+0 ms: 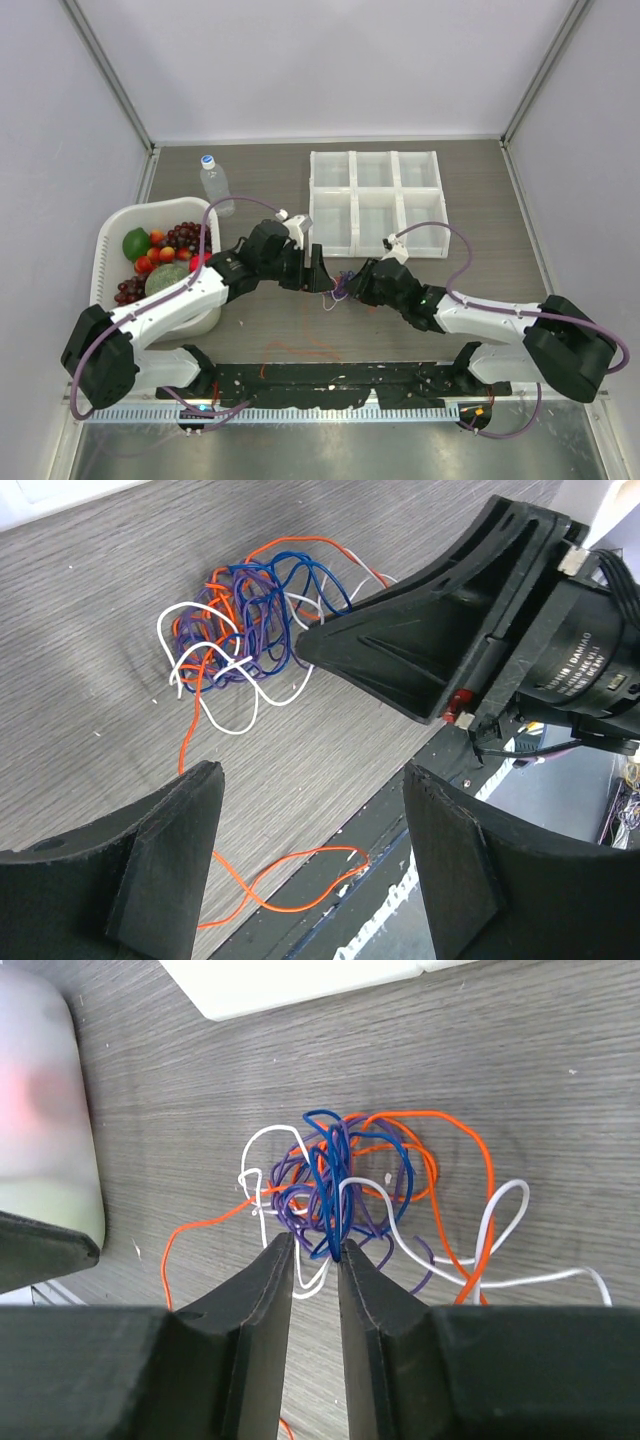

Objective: Untangle the cables

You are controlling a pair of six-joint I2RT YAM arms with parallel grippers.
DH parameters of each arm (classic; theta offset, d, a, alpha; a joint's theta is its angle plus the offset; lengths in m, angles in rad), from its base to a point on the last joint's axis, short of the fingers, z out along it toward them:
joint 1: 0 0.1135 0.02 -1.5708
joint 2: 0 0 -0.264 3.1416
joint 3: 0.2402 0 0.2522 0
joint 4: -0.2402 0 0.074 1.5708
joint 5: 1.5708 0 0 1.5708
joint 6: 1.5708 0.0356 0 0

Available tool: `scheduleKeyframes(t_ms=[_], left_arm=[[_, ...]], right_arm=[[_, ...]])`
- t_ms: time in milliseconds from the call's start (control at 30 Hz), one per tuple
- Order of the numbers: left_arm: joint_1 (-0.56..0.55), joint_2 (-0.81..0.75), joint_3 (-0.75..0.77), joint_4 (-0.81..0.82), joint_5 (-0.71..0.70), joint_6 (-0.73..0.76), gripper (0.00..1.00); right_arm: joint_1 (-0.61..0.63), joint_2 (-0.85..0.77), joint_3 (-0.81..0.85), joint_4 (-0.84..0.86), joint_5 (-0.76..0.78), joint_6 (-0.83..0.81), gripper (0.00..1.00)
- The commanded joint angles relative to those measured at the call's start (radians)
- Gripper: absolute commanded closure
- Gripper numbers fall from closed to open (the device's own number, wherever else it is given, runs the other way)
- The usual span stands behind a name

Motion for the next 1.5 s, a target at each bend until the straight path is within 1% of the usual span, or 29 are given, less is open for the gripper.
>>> scheduleKeyframes(t_ms=[0,67,100,133,167,200,233,367,500,567,667,800,933,967,1033,1100,1200,1267,1333,1400,1433,1467], left_arm=[[-0.001,0.008,-0.002,0.059,0.036,-0.008,0.24],[0.000,0.002,-0.005,0.058,0.038,-0.008,0.23],[0.000,0.002,-0.005,0.056,0.032,-0.008,0.23],[0.000,0.000,-0.005,0.052,0.030,-0.004,0.23],[-0.001,0.002,-0.005,0.046,0.019,-0.001,0.23],[0.000,0.006,-0.004,0.036,0.009,0.002,0.22],[-0.001,0.014,-0.001,0.030,0.001,0.004,0.22],[0.000,0.112,0.053,-0.023,-0.010,0.025,0.16],[0.000,0.206,0.104,-0.050,-0.037,0.047,0.16],[0.000,0.241,0.108,-0.021,0.004,0.042,0.17],[0.000,0.279,0.095,0.054,0.096,0.013,0.14],[0.000,0.305,0.081,0.088,0.114,0.004,0.11],[0.000,0.304,0.055,0.153,0.137,-0.027,0.07],[0.000,0.308,0.044,0.176,0.147,-0.040,0.04],[0.000,0.325,0.027,0.216,0.150,-0.063,0.04],[0.000,0.354,0.019,0.240,0.139,-0.083,0.04],[0.002,0.384,0.003,0.246,0.050,-0.105,0.04],[0.011,0.396,-0.011,0.251,-0.005,-0.123,0.05],[0.034,0.408,-0.028,0.262,-0.025,-0.145,0.06],[0.066,0.405,-0.056,0.274,-0.028,-0.166,0.12],[0.075,0.402,-0.072,0.307,-0.034,-0.172,0.15],[0.087,0.395,-0.080,0.308,-0.045,-0.174,0.19]], right_arm=[[-0.021,0.048,-0.014,0.162,0.018,0.011,0.72],[-0.029,0.067,-0.011,0.172,0.011,0.007,0.75],[-0.029,0.067,-0.013,0.176,0.009,0.003,0.80],[-0.029,0.064,-0.017,0.181,0.009,0.001,0.87],[-0.029,0.058,-0.017,0.181,0.005,-0.005,0.91],[-0.029,0.052,-0.019,0.166,0.003,-0.006,0.98],[-0.029,0.030,-0.019,0.156,-0.008,-0.014,0.99],[-0.029,-0.056,-0.062,0.175,-0.096,-0.042,0.99],[-0.029,-0.157,-0.111,0.215,-0.199,-0.068,0.99],[-0.029,-0.185,-0.120,0.213,-0.216,-0.074,0.99],[-0.029,-0.199,-0.129,0.233,-0.251,-0.080,0.99],[-0.029,-0.189,-0.126,0.267,-0.294,-0.082,0.99],[-0.029,-0.183,-0.126,0.311,-0.330,-0.062,0.99],[-0.027,-0.180,-0.125,0.329,-0.344,-0.049,0.99],[-0.029,-0.180,-0.126,0.360,-0.366,-0.026,0.99],[-0.026,-0.185,-0.125,0.394,-0.390,0.000,0.99],[-0.026,-0.209,-0.114,0.420,-0.414,0.041,0.99],[-0.011,-0.247,-0.094,0.394,-0.419,0.050,0.99],[0.005,-0.286,-0.039,0.348,-0.423,0.047,0.99],[0.015,-0.323,0.005,0.312,-0.451,0.046,0.99],[0.020,-0.346,0.021,0.296,-0.459,0.044,0.99],[0.023,-0.353,0.065,0.258,-0.469,0.037,0.99]])
